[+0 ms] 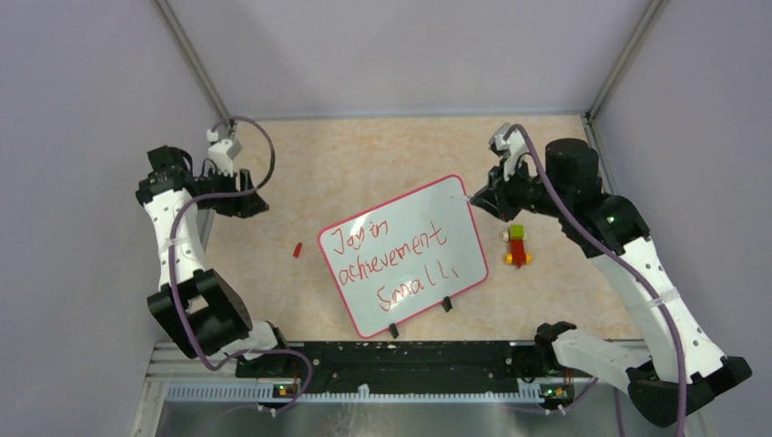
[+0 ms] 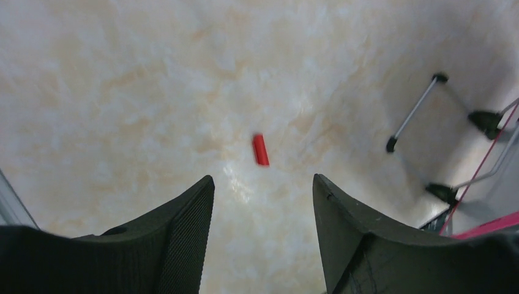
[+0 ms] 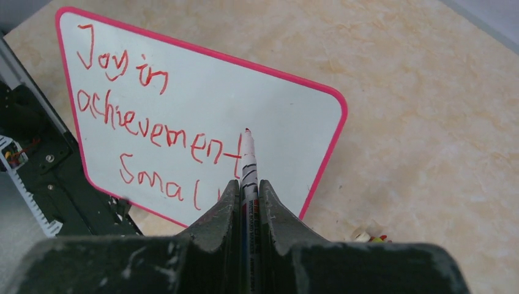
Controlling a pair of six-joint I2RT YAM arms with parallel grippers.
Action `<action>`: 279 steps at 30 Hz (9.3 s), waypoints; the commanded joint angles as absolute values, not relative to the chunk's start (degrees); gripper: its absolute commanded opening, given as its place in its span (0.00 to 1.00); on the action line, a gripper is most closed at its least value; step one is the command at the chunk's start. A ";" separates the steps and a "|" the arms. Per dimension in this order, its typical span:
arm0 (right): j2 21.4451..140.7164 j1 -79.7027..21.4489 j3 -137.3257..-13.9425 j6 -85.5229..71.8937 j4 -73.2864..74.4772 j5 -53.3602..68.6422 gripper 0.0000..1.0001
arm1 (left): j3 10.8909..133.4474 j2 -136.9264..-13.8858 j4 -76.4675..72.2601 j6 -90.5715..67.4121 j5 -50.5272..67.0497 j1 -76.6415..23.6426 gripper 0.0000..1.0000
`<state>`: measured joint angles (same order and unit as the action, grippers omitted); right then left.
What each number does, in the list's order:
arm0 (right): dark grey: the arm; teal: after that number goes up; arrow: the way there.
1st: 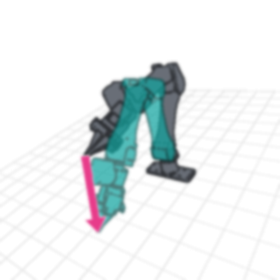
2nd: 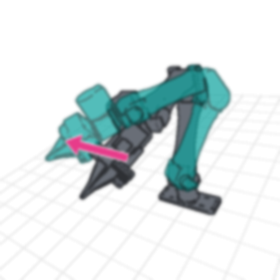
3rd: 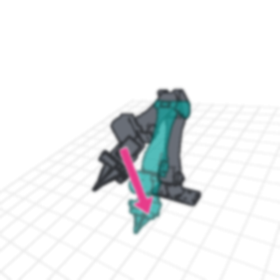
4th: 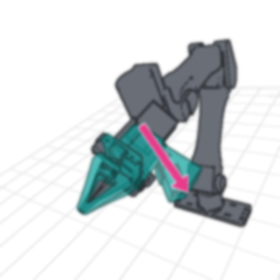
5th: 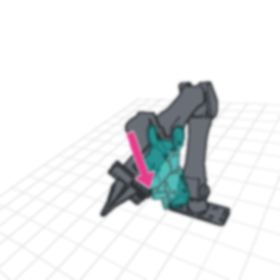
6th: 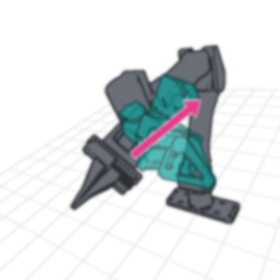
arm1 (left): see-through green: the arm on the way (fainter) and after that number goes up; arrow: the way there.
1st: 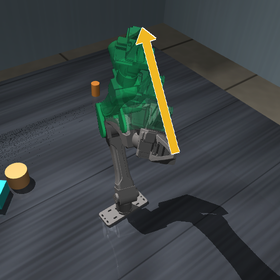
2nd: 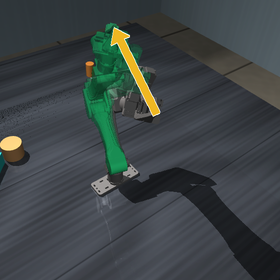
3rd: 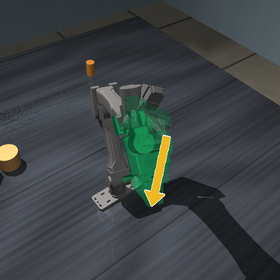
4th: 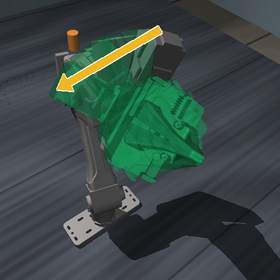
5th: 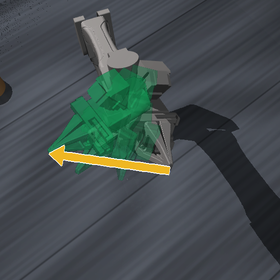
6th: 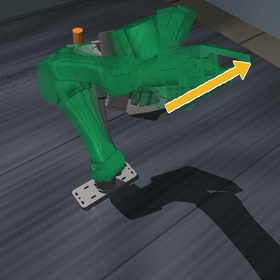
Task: Write a sentence on the whiteboard
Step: Close the whiteboard marker at the center of the board.
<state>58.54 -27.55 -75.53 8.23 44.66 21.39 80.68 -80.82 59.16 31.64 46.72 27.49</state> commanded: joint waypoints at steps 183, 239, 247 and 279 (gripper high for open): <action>73.46 -27.60 -58.14 -25.99 11.72 60.38 0.00 | 103.56 -89.51 49.02 22.32 35.24 -46.54 0.00; 70.19 -23.24 -59.10 -42.02 -1.78 66.91 0.00 | 97.10 -84.77 50.58 31.61 17.77 -52.06 0.03; 71.93 -26.66 -59.60 -41.21 -1.52 65.97 0.00 | 101.63 -87.06 49.28 28.74 19.73 -52.56 0.00; 70.66 -7.12 -73.03 -34.67 6.26 69.36 0.71 | 96.35 -81.29 47.50 13.81 37.49 -14.60 0.00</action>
<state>72.07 -10.83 -69.69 -36.32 5.74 66.98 96.09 -83.68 50.17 18.87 30.74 -24.82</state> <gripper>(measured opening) 0.679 0.170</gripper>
